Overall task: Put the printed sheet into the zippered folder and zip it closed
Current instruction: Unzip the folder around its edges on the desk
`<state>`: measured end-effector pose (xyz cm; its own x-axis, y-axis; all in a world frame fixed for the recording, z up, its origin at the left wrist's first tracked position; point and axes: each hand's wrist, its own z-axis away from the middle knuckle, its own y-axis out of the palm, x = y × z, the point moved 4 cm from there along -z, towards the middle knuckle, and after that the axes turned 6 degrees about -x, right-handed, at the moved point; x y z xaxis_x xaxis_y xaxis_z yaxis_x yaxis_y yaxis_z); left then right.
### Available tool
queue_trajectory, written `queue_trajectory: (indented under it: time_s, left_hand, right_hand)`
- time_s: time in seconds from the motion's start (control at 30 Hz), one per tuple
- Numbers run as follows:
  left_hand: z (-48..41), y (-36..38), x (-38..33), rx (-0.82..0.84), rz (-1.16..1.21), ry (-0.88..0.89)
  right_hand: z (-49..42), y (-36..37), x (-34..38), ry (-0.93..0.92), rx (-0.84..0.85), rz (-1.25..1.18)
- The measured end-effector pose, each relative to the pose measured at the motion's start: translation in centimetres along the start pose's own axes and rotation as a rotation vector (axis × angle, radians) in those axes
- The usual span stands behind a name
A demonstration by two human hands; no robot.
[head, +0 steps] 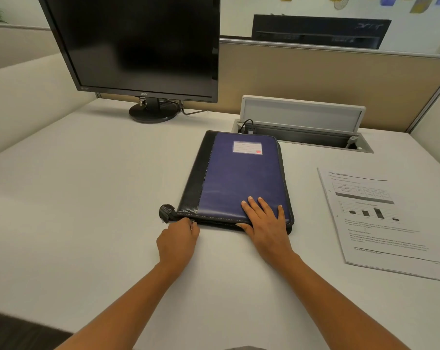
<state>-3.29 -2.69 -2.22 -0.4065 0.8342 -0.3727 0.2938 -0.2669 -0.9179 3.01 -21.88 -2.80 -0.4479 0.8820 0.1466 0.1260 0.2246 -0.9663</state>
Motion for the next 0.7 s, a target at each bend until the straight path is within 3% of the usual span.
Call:
queue_trajectory:
  time_s: [0.7]
  left_hand:
    - [0.6, 1.6, -3.7, 0.027, 0.012, 0.149]
  right_hand:
    - [-0.2, 0.2, -0.3, 0.011, -0.008, -0.006]
